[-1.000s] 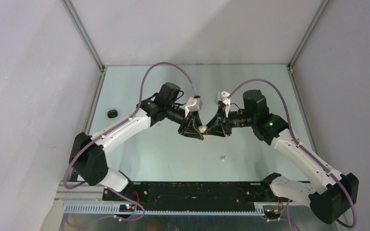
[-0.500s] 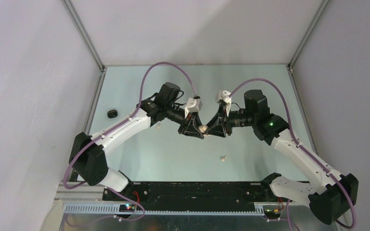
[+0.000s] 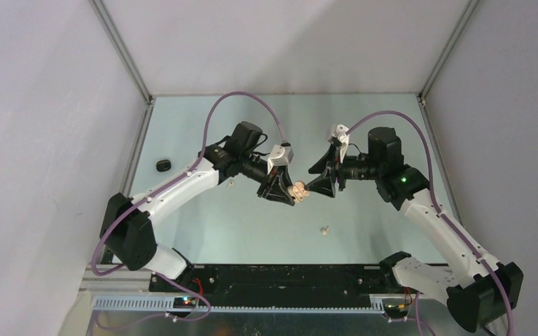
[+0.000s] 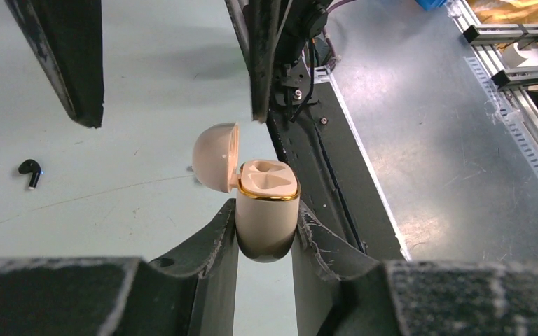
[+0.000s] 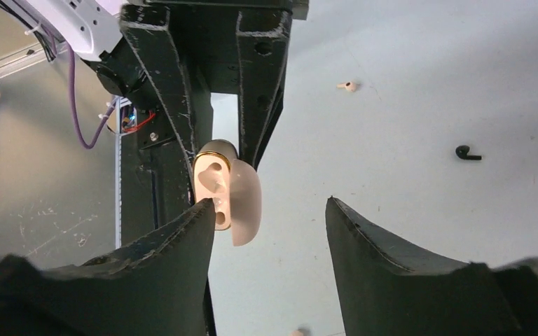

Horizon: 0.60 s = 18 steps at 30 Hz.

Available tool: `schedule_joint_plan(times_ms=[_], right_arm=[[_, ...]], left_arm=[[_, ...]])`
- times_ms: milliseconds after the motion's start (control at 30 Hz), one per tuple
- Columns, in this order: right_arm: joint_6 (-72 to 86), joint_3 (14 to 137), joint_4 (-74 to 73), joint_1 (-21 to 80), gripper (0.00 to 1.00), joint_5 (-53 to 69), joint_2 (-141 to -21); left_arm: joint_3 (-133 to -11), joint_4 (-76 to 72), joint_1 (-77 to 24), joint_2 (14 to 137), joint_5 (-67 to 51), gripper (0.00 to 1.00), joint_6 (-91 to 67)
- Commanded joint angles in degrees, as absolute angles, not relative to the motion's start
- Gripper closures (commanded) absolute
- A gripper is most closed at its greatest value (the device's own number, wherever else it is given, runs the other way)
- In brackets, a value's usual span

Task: Insert the wireless bluetooth earbuds into the charging case
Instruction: Open the charging case, then adjust the earbud at the center of the board.

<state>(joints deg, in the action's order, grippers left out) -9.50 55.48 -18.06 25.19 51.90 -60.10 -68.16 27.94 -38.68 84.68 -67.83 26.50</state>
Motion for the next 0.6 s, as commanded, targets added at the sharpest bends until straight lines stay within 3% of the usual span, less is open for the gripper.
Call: schedule_joint_plan(times_ms=[0, 267, 433, 567], right_arm=[[-10.2, 55.8, -15.7, 25.0, 0.34, 51.5, -57.3], [-18.0, 59.0, -23.1, 23.6, 0.21, 46.1, -54.4], [-28.8, 59.0, -34.7, 23.5, 0.22, 41.4, -56.2], [-39.2, 57.4, -46.0, 24.9, 0.28, 34.9, -59.3]], left_arm=[[-69.4, 29.4, -38.8, 82.8, -70.1, 0.98, 28.8], [-70.0, 34.2, -36.3, 82.3, -67.8, 1.0, 33.7], [-69.2, 34.4, -33.5, 81.2, -67.0, 0.99, 34.5], [-68.0, 33.9, -33.1, 79.6, -64.6, 0.98, 35.2]])
